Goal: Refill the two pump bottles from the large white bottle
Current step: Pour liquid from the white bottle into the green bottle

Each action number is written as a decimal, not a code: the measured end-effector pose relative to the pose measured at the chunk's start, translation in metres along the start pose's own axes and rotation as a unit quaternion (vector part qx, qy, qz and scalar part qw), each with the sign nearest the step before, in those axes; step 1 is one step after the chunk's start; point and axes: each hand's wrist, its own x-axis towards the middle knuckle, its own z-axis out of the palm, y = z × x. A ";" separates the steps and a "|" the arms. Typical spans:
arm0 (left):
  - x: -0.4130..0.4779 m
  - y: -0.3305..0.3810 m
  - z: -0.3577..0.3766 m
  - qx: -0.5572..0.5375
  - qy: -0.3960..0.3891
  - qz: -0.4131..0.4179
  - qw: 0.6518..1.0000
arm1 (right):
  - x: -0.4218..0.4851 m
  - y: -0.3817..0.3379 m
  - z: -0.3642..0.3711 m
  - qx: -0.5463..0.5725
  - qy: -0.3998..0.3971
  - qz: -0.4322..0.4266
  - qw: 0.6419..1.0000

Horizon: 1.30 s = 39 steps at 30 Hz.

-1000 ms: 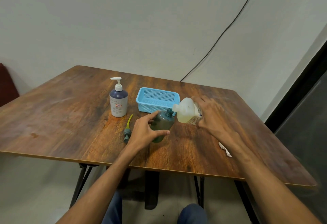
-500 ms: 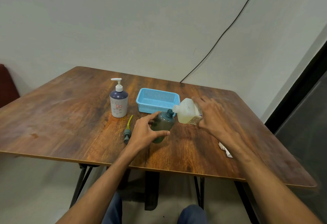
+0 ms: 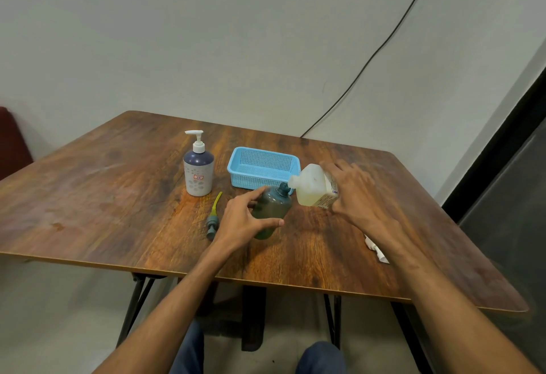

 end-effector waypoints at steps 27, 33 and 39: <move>-0.002 0.001 -0.001 -0.015 -0.002 -0.001 1.000 | 0.001 -0.002 -0.003 -0.013 -0.002 -0.002 1.000; -0.001 0.003 0.000 -0.015 -0.002 -0.005 1.000 | 0.000 -0.004 -0.007 -0.009 -0.001 -0.004 1.000; -0.001 0.003 0.002 -0.014 0.000 -0.005 1.000 | -0.001 -0.003 -0.007 -0.011 -0.009 0.000 1.000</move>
